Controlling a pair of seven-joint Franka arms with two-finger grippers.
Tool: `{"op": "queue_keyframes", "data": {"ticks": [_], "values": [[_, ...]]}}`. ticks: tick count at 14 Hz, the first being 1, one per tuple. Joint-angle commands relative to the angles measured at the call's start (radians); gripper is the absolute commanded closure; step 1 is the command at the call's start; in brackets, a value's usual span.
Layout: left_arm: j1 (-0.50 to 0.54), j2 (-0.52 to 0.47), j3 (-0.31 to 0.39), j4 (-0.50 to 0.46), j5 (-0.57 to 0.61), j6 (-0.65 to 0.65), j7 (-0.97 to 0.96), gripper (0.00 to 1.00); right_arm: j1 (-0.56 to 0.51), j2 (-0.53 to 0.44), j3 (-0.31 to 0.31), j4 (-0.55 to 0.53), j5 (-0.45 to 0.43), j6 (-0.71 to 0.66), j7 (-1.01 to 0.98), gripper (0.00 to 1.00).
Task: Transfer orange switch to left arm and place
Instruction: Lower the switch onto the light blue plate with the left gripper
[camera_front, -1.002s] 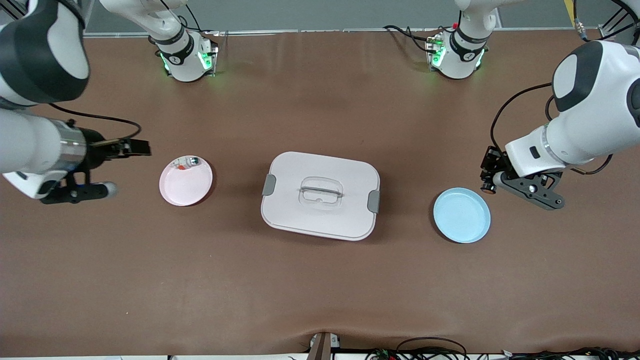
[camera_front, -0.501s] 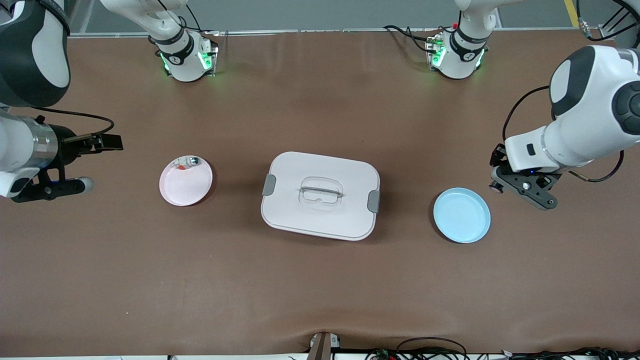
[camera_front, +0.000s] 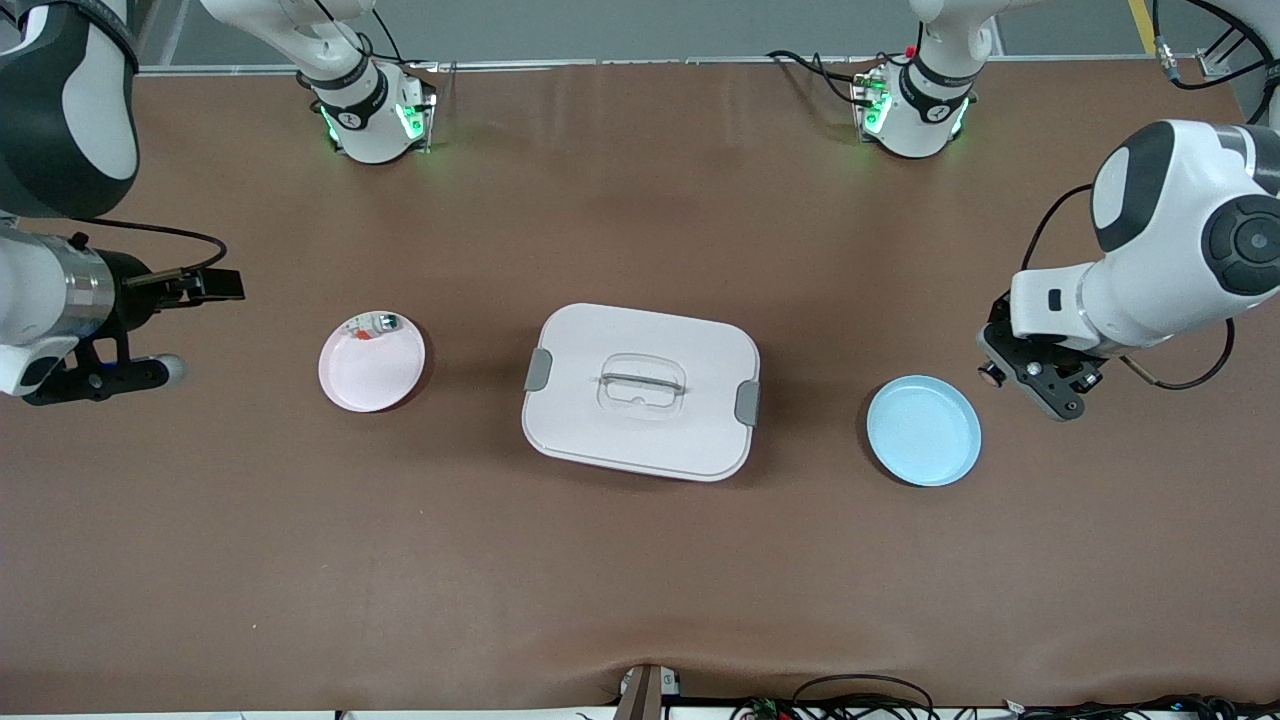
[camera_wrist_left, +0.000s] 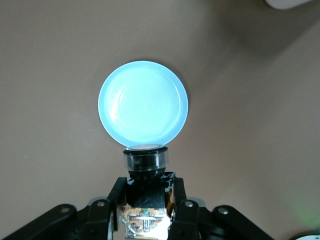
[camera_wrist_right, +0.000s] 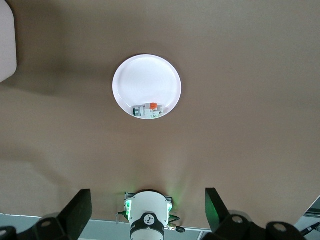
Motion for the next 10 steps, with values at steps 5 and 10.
{"op": "queue_keyframes", "data": {"ticks": [5,10], "values": [[0.026,-0.008,-0.011,-0.209,0.020,0.282,0.122,1.00,-0.021,-0.015,0.015,-0.011,-0.039,-0.004,-0.003,0.00],[0.024,0.033,-0.014,-0.246,0.038,0.394,0.293,1.00,-0.072,-0.049,-0.014,-0.009,-0.024,-0.003,0.036,0.00]]}}
